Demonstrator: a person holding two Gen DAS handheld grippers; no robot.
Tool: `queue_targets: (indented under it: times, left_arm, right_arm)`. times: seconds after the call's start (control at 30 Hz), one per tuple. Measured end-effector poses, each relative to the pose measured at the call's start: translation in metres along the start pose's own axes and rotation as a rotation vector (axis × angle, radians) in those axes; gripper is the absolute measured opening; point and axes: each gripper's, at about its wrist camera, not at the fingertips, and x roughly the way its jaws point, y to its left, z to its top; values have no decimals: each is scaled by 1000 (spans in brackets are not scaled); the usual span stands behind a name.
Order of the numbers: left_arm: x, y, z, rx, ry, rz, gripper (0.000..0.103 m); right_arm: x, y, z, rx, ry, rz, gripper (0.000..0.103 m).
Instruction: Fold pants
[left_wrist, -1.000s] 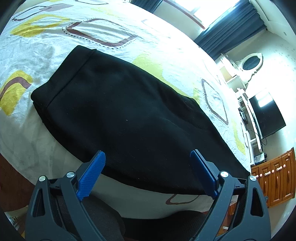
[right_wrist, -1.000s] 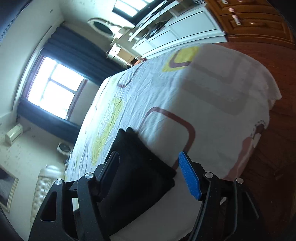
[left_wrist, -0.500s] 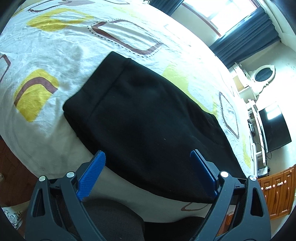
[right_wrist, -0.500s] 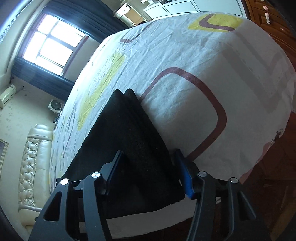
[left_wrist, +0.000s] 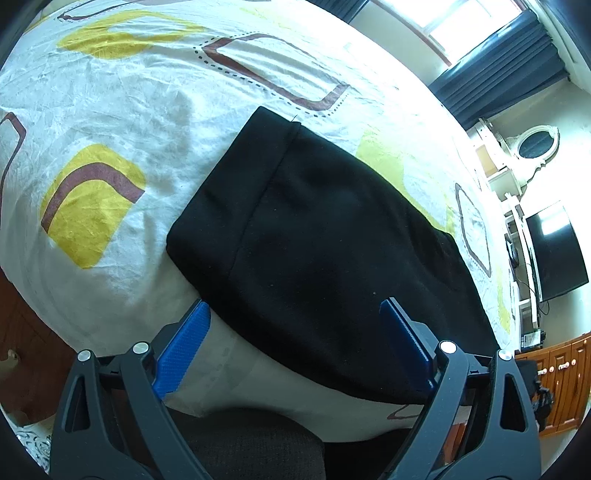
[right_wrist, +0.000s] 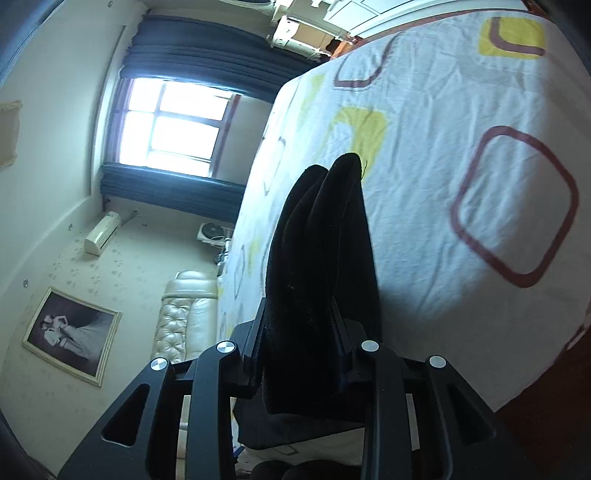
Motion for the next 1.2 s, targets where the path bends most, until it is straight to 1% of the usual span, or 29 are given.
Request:
queue_targets:
  times: [0.13,0.2,0.27,0.33,0.4,0.5,0.63,0.73,0.83,0.9,1.0,1.03,1.07,1.1,1.13,1.17,1.2]
  left_arm:
    - [3,7,-1,0,24,-8,93]
    - [5,9,-3,-22,37,-21,93]
    - [8,9,-3,-52,64,-68,93]
    - [10,7,-4,-73,75,-86,93]
    - [9,4,-5,-72,77,-101,93]
    - [6,0,-6,-67,67,-112,93]
    - [3,1,-7,-93,65,-131,93]
    - [3,1,-7,-100,67,-136,93]
    - [6,3,-7,-121,85,-151,93]
    - [6,5,-7,-137,94,-160,93]
    - [6,4,-6,-140,98,-166,93]
    - [6,4,-6,-141,96,-167,93]
    - [6,3,-6,-141,95,-170,93]
    - [6,3,-6,-141,98,-172,93]
    - [6,3,-7,-139,101,-175,93]
    - [6,3,-7,-137,102,-176,93]
    - [6,3,-6,-136,103,-174,93]
  right_arm:
    - [30,59,-20,-88,61,41,29]
    - [48,86,-31,-129,95,57,29]
    - [64,108,-44,-165,139,75,29]
    - [91,132,-56,-191,179,83,29]
    - [115,149,-72,-220,223,85,29]
    - [155,167,-97,-272,291,62,29]
    - [207,182,-140,-341,365,-18,29]
    - [242,179,-175,-387,408,-100,29]
    - [270,175,-206,-402,447,-129,29]
    - [287,179,-222,-450,457,-177,29]
    - [297,179,-238,-447,476,-190,29]
    - [297,180,-241,-469,464,-226,29]
    - [295,182,-242,-502,439,-281,31]
    - [294,182,-242,-532,417,-338,36]
    - [294,180,-243,-542,405,-389,49]
    - [294,176,-244,-554,394,-440,56]
    - [296,174,-244,-580,381,-493,57]
